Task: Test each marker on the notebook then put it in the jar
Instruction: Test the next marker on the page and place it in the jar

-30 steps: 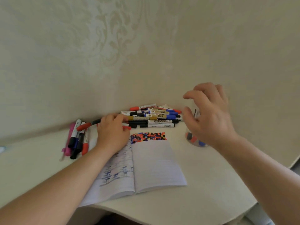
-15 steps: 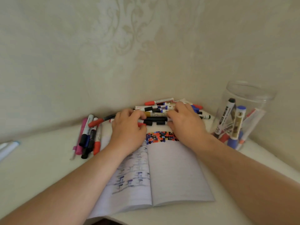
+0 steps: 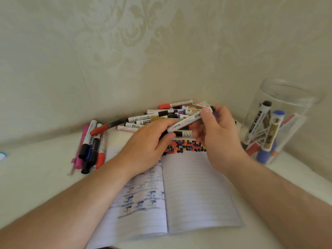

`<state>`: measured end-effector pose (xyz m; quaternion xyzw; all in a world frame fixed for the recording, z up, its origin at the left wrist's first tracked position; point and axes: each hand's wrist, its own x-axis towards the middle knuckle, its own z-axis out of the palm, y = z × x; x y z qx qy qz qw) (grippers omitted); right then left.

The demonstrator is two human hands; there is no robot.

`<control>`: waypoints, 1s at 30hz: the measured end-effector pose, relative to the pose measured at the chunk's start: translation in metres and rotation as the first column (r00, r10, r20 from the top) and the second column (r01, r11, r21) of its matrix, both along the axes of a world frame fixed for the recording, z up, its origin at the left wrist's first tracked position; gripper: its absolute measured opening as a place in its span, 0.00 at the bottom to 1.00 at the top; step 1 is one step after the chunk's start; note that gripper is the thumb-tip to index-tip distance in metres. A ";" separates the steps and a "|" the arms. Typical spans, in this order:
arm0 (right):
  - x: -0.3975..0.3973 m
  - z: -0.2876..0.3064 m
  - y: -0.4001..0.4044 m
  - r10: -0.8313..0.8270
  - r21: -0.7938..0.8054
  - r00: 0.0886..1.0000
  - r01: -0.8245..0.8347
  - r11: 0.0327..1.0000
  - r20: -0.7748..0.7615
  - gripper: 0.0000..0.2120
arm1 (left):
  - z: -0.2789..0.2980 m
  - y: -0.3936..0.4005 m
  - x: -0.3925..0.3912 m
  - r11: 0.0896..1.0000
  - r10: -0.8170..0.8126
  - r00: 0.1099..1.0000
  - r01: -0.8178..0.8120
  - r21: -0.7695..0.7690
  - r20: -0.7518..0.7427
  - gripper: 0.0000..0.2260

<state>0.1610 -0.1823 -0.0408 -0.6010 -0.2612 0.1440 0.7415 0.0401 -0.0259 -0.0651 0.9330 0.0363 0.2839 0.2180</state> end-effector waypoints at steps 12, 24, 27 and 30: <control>-0.009 -0.004 0.002 0.421 -0.024 0.901 -0.426 0.905 -0.108 0.05 | 0.006 -0.011 -0.003 0.989 -0.128 0.986 0.134 0.055 -0.106 0.10; 0.006 0.010 -0.019 0.362 -0.053 0.931 -0.363 0.930 -0.042 0.10 | 0.012 -0.013 -0.009 0.978 -0.071 0.988 0.042 -0.206 -0.136 0.23; 0.014 0.011 -0.029 0.306 -0.206 0.951 -0.293 0.933 0.033 0.13 | 0.009 -0.003 -0.013 0.998 0.024 0.960 -0.038 -0.045 -0.280 0.25; 0.013 0.007 -0.030 0.296 -0.322 0.954 -0.268 0.908 0.039 0.13 | 0.005 0.001 -0.012 0.999 0.049 0.914 -0.042 0.027 -0.402 0.26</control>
